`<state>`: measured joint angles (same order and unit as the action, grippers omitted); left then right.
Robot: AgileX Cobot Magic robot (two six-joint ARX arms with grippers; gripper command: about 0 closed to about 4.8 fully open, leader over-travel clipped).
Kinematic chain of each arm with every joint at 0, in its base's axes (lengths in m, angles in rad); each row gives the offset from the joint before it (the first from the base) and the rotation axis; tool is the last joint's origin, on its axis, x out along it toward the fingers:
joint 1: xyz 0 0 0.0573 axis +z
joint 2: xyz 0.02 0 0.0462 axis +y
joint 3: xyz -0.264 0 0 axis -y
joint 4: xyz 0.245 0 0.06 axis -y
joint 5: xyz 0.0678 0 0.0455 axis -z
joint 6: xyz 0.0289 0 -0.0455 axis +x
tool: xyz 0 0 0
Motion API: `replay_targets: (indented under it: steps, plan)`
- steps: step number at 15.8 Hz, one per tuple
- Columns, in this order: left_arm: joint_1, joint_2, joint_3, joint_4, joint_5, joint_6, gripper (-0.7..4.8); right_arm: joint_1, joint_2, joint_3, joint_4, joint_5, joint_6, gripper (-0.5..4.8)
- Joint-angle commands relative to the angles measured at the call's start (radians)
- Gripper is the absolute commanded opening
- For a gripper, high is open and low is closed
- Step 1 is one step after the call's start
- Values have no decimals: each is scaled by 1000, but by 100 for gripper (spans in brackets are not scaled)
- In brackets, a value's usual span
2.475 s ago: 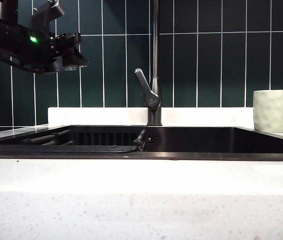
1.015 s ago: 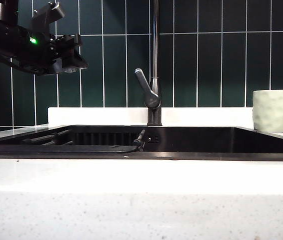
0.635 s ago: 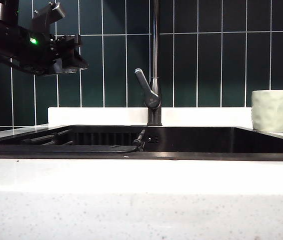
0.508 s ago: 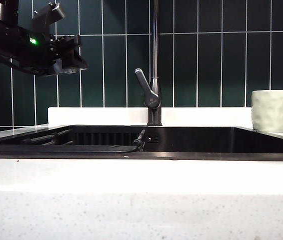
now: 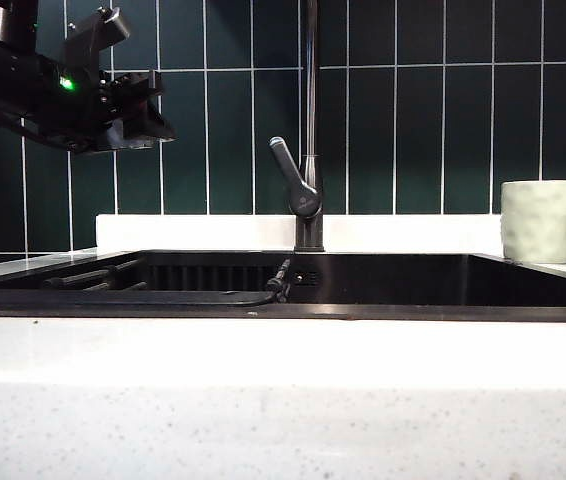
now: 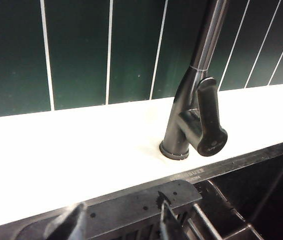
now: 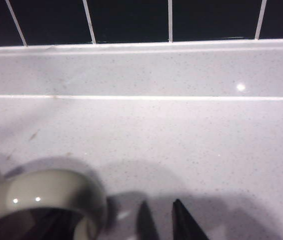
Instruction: Pick up the mug next to the sink, go to the faucet to get some water, pour the water into the sink, and finally put the mug back to its place.
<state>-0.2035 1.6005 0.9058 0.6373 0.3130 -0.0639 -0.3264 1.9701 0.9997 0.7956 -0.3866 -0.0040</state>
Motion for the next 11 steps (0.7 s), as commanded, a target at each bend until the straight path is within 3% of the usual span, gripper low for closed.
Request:
replay_targets:
  steps: [1, 3, 4, 5, 8, 11]
  plan:
    - [0, -3, 3, -16, 5, 3, 184, 2, 2, 2, 42, 6, 4, 204]
    - [0, -3, 3, -40, 6, 4, 184, 2, 2, 2, 54, 7, 11, 197]
    - [0, -3, 3, -45, 6, 4, 183, 2, 2, 2, 47, 6, 18, 139]
    - [0, -3, 3, -46, 6, 4, 183, 2, 2, 2, 46, 1, 20, 48]
    - [0, -3, 3, -45, 6, 3, 183, 3, 2, 2, 48, -20, 40, -1]
    - [0, -3, 3, -45, 6, 3, 183, 2, 0, 2, 68, -25, 68, -1]
